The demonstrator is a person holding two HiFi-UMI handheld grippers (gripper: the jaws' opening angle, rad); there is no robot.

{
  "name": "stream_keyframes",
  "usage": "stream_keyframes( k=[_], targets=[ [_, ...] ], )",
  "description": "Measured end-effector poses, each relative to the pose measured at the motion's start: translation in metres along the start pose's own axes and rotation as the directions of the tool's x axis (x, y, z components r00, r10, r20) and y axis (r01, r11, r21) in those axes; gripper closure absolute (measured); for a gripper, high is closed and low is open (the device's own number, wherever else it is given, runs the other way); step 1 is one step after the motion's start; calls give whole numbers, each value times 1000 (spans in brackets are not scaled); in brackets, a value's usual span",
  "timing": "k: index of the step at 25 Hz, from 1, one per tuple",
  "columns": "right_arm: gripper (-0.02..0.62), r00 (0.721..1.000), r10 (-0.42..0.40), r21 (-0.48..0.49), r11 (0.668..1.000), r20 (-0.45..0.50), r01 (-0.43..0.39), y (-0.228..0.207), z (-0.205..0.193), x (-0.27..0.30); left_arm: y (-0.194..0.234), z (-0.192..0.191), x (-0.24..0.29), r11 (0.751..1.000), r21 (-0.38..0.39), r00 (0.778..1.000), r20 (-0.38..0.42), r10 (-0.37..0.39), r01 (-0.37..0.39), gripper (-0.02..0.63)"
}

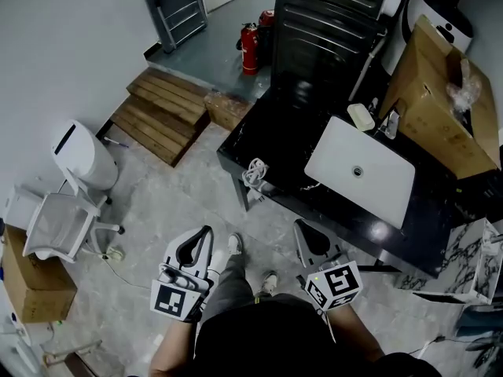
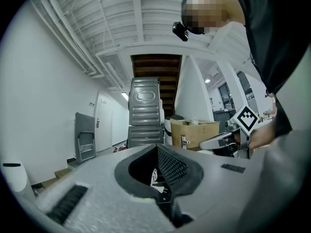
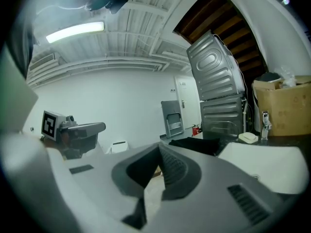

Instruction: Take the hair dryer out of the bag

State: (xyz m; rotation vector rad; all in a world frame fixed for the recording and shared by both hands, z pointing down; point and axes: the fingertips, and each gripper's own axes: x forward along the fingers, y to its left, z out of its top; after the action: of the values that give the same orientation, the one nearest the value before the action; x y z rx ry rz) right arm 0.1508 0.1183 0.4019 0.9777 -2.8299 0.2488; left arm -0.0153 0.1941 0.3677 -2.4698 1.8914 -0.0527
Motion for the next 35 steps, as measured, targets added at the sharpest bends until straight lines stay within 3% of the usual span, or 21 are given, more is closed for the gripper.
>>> stream_keyframes(
  k=[14,24,30,35],
  targets=[
    [583,996,-78,-6,997,-54,77,-27,14,97,89,-18,82,994,-61,996,-3,-93,93,583],
    [581,985,-146,-30,989,-89,144,-38,32,178,156,-23,149,976,-84,980,18,-199,199,583],
    [583,973,-209,-30,978,-97,207,-39,38,194,168,-44,176,954,-101,958,-21,-285,281,583],
    [583,960,-253,-15,967,-122,253,-53,29,188,153,-53,200,930,-120,935,-34,-353,347,583]
  ],
)
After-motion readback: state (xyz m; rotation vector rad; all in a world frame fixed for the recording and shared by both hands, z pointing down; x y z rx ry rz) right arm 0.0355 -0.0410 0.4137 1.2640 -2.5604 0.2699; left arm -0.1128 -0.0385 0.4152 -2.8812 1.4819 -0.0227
